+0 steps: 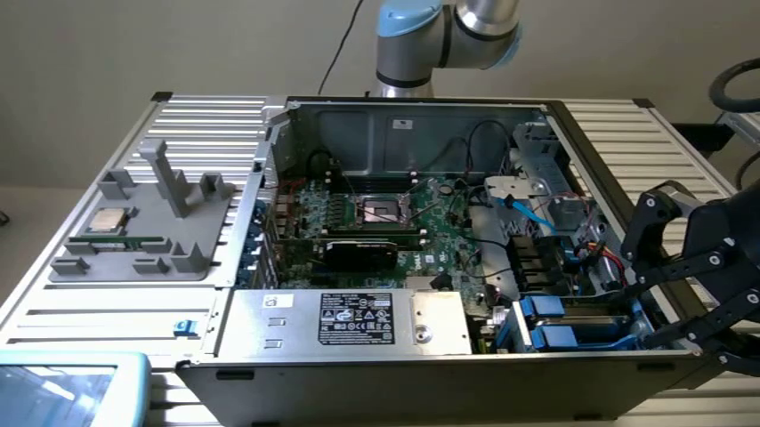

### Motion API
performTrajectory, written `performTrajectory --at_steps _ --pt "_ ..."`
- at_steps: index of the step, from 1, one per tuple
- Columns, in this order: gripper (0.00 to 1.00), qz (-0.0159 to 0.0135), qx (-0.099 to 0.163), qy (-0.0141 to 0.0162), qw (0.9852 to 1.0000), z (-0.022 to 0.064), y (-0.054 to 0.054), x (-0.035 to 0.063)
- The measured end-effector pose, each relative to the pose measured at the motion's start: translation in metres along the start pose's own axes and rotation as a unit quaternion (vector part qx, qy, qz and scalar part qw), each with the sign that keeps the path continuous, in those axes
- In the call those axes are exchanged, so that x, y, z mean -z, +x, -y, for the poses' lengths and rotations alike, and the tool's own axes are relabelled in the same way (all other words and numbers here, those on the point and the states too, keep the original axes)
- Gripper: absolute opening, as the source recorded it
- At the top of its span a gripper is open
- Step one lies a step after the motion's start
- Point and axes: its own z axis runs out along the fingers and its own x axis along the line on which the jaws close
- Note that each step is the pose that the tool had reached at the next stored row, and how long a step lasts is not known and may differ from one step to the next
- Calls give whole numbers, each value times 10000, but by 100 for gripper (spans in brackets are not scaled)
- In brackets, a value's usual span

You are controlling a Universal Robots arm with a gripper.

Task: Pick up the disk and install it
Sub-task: 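Insert the first disk wire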

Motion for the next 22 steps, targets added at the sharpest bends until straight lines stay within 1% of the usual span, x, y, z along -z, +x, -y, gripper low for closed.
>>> performTrajectory --at_steps 1,3,5,6,10,11,12,13,14,15,16,18,19,22 --pt "42 -29 14 -18 10000 -1 -1 -2" --pt "42 -105 68 -77 9999 -2 -2 -3" --pt "42 -144 130 -121 9997 -4 -3 -3" --pt "42 -160 138 -135 9997 -3 -4 -6" --pt "42 -161 141 -140 9997 -6 -7 -7" --pt "42 -188 150 -155 9996 -16 -13 -6" --pt "42 -215 167 -189 9995 -18 -14 -7" --pt "42 -217 196 -230 9993 -19 -14 -6" --pt "42 -204 231 -262 9992 -21 -14 -6" --pt "42 -193 272 -289 9990 -21 -15 -7" --pt "42 -188 309 -302 9989 -22 -15 -8" --pt "42 -184 374 -314 9986 -22 -17 -14" --pt "42 -186 410 -314 9985 -21 -20 -22" --pt "42 -197 521 -294 9980 -15 -34 -58"
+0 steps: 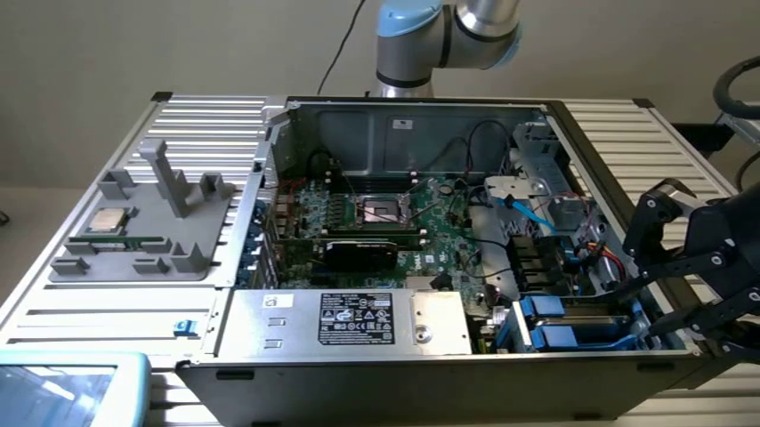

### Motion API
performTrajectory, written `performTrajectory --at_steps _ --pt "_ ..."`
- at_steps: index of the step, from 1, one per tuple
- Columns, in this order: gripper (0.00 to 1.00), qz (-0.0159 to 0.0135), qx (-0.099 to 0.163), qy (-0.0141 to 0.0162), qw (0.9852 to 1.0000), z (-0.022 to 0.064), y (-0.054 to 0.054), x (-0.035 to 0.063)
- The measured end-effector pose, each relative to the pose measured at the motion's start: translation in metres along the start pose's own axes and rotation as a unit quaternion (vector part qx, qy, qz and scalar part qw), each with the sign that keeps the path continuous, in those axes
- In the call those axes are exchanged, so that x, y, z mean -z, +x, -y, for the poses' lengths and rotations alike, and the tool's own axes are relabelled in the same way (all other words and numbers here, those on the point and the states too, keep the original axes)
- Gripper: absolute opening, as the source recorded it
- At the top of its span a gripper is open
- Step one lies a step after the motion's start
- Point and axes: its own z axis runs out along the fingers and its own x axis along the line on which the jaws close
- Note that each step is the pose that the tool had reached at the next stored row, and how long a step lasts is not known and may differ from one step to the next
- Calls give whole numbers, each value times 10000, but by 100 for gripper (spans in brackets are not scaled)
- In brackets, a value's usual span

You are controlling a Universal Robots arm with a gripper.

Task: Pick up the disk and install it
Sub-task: 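Insert the first disk wire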

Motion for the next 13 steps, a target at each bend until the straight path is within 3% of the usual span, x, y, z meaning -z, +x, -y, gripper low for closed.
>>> performTrajectory --at_steps 7,10,13 --pt "42 -8 102 29 9999 9 -29 -106" --pt "42 -9 103 29 9999 6 -29 -113" --pt "42 -40 103 10 9999 -2 -28 -152"
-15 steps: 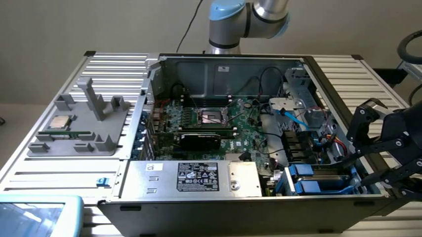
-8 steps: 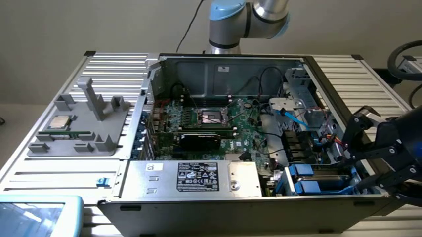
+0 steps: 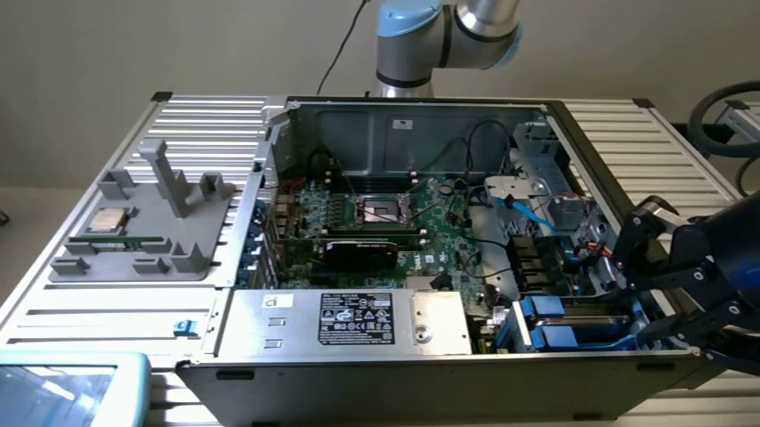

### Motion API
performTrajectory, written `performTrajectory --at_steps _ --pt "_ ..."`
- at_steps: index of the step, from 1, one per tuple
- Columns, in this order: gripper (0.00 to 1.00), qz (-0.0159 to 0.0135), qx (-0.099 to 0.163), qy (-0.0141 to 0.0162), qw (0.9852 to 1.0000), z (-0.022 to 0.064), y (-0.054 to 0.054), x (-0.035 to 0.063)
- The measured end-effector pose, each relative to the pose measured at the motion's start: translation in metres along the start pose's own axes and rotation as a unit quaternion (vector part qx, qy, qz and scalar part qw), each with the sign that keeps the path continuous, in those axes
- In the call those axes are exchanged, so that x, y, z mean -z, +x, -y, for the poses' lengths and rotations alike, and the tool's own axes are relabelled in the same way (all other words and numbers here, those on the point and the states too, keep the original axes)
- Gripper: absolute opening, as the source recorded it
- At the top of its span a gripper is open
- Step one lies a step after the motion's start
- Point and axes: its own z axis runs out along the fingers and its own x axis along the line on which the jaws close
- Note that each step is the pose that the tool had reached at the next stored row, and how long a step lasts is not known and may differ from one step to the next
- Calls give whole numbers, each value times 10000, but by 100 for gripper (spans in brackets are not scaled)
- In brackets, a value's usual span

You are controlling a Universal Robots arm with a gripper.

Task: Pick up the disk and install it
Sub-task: 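Insert the first disk wire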

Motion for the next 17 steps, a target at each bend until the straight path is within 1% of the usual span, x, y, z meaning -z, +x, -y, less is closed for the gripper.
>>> performTrajectory --at_steps 5,7,10,11,12,13,14,17 --pt "42 -92 5 -57 9999 -16 12 -58" --pt "42 -117 6 -73 9999 -30 2 -79" --pt "42 -148 8 -91 9998 -76 -37 -108" --pt "42 -175 9 -108 9998 -77 -39 -114" --pt "42 -216 10 -134 9997 -77 -41 -121" --pt "42 -249 11 -155 9996 -76 -41 -126" --pt "42 -260 11 -162 9995 -76 -40 -128" --pt "42 -260 11 -162 9995 -76 -40 -128"
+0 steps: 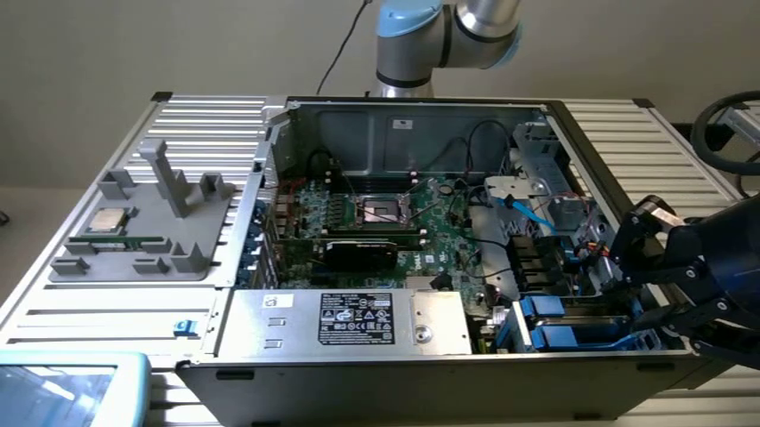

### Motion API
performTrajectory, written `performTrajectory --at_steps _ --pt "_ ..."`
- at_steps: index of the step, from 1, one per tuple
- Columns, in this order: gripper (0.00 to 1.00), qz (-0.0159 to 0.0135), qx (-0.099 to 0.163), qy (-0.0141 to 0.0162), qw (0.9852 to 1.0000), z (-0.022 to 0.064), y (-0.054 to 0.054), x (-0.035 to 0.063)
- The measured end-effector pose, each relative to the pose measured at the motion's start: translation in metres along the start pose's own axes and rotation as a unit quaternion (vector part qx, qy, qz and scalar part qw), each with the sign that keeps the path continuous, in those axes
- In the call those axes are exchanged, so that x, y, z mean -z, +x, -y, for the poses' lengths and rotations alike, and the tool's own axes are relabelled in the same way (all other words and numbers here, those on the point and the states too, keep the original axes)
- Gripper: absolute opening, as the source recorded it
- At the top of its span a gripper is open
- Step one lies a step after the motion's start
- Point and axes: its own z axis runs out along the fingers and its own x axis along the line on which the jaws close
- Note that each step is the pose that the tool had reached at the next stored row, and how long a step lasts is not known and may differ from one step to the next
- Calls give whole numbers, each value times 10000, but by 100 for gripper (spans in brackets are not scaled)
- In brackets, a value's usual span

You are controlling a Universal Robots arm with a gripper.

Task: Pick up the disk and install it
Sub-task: 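Insert the first disk wire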

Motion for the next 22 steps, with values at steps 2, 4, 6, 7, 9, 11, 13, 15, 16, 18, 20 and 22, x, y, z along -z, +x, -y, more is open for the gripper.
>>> performTrajectory --at_steps 2,4,6,7,9,11,13,15,16,18,20,22 --pt "42 -8 0 -5 10000 3 -4 -12" --pt "42 -24 1 -15 10000 7 -14 -41" --pt "42 -29 1 -18 10000 9 -17 -54" --pt "42 -29 1 -18 10000 7 -13 -55" --pt "42 -30 1 -19 10000 2 -5 -61" --pt "42 -30 0 -19 10000 -4 5 -65" --pt "42 -30 1 -19 10000 -6 7 -67" --pt "40 -30 1 -19 10000 -6 7 -67" --pt "40 -29 1 -19 10000 -6 7 -67" --pt "33 -29 1 -19 10000 -6 7 -67" --pt "33 -30 1 -18 10000 -7 7 -67" --pt "33 -30 1 -19 10000 -7 6 -73"
